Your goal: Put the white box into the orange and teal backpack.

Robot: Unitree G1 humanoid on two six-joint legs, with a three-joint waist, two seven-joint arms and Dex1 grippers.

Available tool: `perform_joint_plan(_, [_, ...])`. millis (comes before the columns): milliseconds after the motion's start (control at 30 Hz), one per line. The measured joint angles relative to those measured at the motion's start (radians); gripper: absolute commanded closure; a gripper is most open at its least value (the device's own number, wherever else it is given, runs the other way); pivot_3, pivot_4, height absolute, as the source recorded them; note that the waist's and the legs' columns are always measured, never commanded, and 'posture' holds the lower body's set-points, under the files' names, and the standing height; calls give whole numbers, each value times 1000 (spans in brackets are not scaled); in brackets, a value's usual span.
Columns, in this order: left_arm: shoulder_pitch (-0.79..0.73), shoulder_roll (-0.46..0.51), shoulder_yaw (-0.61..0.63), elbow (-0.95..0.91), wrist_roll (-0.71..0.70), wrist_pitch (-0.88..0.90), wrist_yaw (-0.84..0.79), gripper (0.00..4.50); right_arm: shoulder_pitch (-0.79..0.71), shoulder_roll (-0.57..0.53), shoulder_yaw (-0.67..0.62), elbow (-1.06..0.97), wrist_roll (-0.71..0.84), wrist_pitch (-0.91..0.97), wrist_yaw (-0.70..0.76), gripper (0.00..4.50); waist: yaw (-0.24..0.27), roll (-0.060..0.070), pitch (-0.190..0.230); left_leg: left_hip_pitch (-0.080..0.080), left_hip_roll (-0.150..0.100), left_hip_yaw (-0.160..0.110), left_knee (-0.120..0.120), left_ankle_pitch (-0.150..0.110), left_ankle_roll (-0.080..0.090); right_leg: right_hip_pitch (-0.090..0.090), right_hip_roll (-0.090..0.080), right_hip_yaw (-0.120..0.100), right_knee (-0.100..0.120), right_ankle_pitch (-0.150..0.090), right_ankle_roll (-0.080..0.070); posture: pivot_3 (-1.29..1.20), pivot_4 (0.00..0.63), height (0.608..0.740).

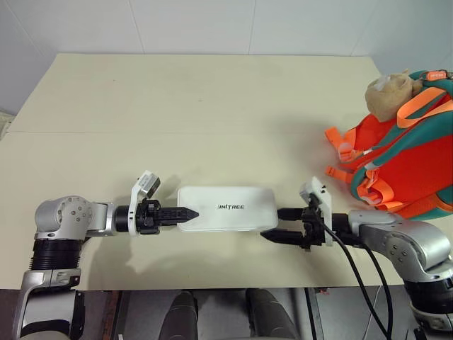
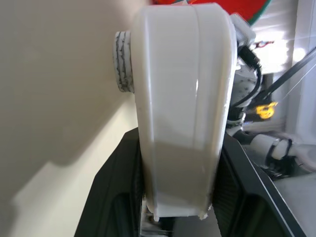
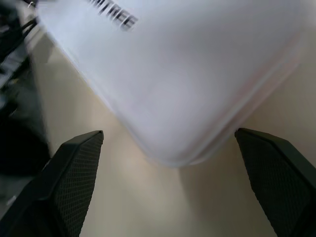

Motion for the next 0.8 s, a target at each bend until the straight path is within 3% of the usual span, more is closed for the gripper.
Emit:
perform_joint_plan(200, [-10, 49, -7, 69, 73, -196, -93, 3074, 91, 40, -297, -195, -10, 23, -271, 0, 10, 0, 0, 0, 0, 0, -2, 0, 0, -1, 0, 0, 0, -1, -1, 0, 150, 740])
perform_joint_plan(333, [-19, 63, -45, 129, 123, -264, -143, 3074, 114, 51, -402, -297, -81, 97, -475, 0, 17, 0, 0, 0, 0, 0, -2, 0, 0, -1, 0, 0, -1, -1, -2, 0, 150, 740])
perform_joint_plan(567, [-43, 53, -100, 174, 175, -324, -200, 3074, 69, 117, -417, -340, -232, 213, -719, 0, 18, 0, 0, 0, 0, 1, -2, 0, 0, -1, 0, 0, -1, -1, -2, 0, 150, 740])
perform_joint_plan(800, [-56, 38, -100, 201, 195, -353, -213, 3074, -101, 181, -391, -305, -307, 266, -798, 0, 15, 0, 0, 0, 1, 1, -5, 0, 0, -2, 0, 0, 1, -1, -3, 0, 150, 740])
